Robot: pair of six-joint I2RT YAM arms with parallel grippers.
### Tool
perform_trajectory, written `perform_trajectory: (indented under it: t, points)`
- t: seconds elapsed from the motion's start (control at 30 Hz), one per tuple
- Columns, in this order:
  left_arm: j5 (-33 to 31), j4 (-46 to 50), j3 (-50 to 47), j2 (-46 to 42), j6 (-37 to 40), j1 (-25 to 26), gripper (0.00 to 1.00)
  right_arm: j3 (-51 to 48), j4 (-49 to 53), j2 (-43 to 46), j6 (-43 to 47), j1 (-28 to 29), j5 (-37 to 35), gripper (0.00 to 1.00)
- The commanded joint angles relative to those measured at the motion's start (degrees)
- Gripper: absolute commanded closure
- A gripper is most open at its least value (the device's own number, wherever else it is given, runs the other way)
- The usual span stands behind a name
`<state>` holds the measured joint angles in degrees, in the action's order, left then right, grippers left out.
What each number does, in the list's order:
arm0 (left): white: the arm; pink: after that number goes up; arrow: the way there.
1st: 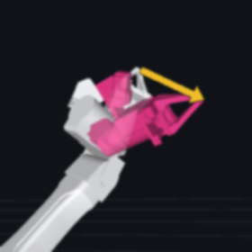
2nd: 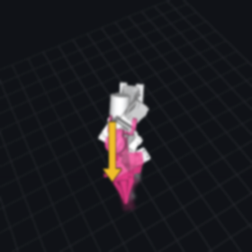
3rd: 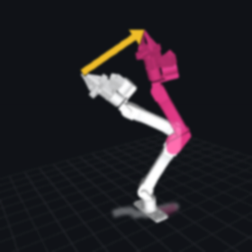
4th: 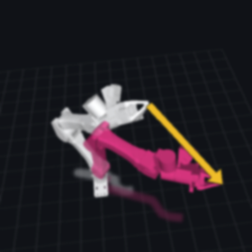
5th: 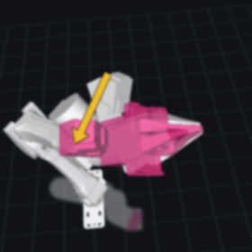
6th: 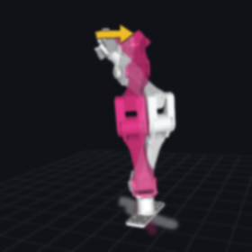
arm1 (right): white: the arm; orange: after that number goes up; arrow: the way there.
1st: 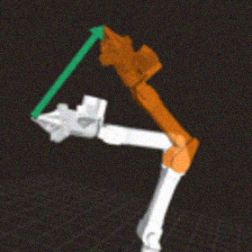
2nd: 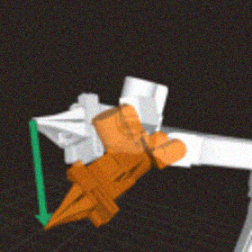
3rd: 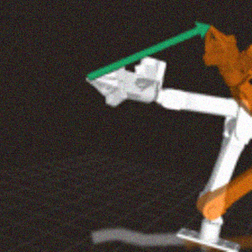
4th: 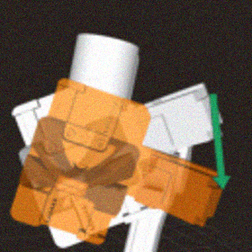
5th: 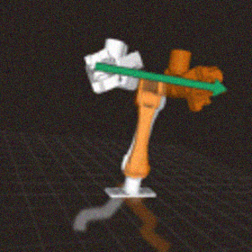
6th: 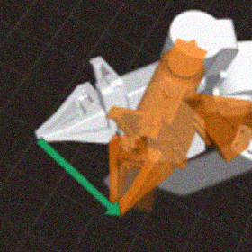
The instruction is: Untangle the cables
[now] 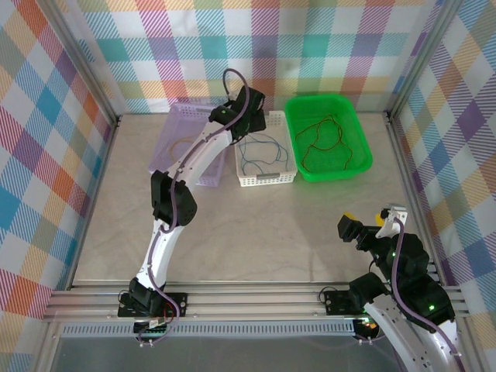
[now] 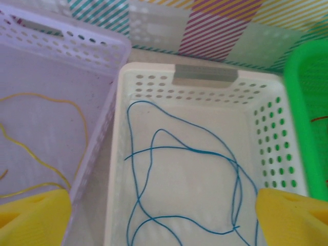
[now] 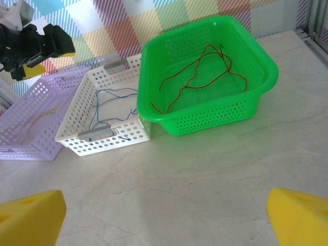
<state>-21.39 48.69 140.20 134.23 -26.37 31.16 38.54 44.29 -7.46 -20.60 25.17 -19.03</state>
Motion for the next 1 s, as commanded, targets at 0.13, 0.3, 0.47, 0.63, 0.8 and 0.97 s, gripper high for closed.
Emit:
perform_trajectory:
  t: [0.13, 0.3, 0.47, 0.63, 0.8, 0.97]
  points:
    - [5.60, -3.08, -4.62, -5.96, 2.37, -1.10, 0.00, -0.53, -0.59, -0.75, -0.85, 0.35, 0.17, 0.00]
    - [6.23, -9.22, -17.28, -17.32, 3.94, -0.51, 0.00, -0.53, -0.46, -1.65, -0.85, 0.41, 0.48, 0.00]
    - [4.08, -17.08, -37.55, -33.48, 4.93, -0.14, 0.00, -0.57, -0.43, -1.63, -0.91, 0.41, 0.48, 0.00]
    - [6.33, -12.69, -45.48, -41.45, 3.08, 0.11, 0.00, -0.66, -0.63, -1.85, -0.92, 0.41, 0.66, 0.00]
    - [5.71, -13.12, -57.18, -52.38, 1.02, 0.13, 0.00, -0.51, -0.38, -4.09, -0.76, 0.41, 1.30, 0.00]
    - [2.11, -9.46, -64.46, -62.16, 1.57, 0.13, 0.00, -0.53, -0.76, -6.82, -0.45, 0.41, 1.69, 0.00]
